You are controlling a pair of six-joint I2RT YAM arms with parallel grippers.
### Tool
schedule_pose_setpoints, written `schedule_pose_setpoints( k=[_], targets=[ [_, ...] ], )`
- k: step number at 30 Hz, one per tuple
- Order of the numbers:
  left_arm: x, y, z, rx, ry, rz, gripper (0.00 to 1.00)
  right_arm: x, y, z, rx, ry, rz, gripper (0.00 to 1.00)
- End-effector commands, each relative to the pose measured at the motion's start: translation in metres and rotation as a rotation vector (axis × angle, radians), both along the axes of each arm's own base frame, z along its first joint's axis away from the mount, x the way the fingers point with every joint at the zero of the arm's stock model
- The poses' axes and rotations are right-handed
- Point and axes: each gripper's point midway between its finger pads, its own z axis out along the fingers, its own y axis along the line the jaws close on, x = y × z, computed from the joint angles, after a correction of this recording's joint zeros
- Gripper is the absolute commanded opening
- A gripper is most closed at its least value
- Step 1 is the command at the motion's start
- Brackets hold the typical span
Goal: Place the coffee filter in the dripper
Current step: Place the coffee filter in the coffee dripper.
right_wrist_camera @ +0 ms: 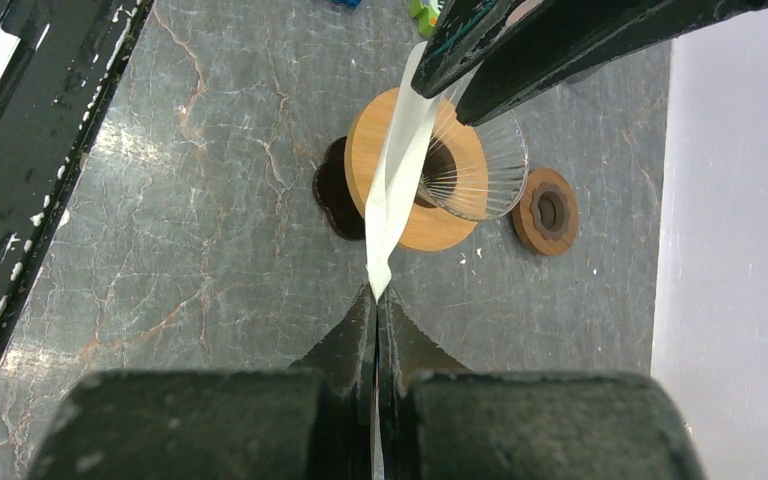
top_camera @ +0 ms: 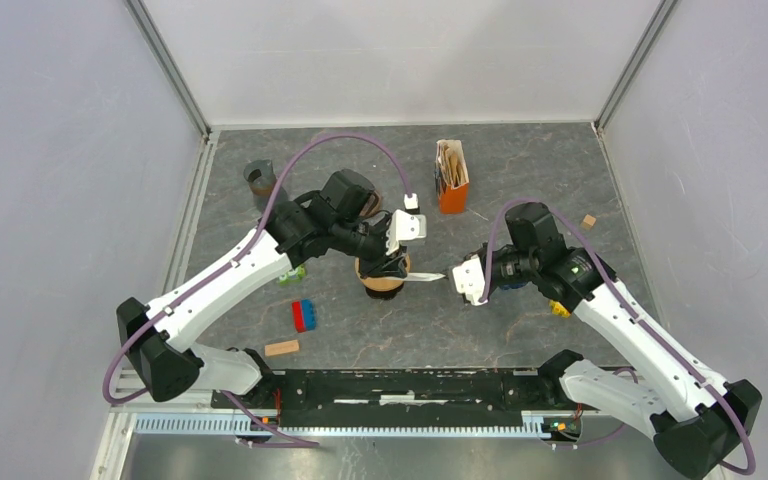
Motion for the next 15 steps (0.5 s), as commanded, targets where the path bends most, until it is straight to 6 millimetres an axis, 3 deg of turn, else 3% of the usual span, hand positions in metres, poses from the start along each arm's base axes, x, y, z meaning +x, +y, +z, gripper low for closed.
schedule_pose_setpoints(
  k=[1,15],
  targets=[
    [0.003,-0.008,0.002,-0.013,-0.060,-0.036,0.30,-0.004,0.006,0.013,0.029,-0.032,0.051,0.00],
    [-0.004,-0.013,-0.012,0.013,-0.042,-0.066,0.28,-0.002,0.008,0.022,0.049,-0.032,0.036,0.00]
  ],
)
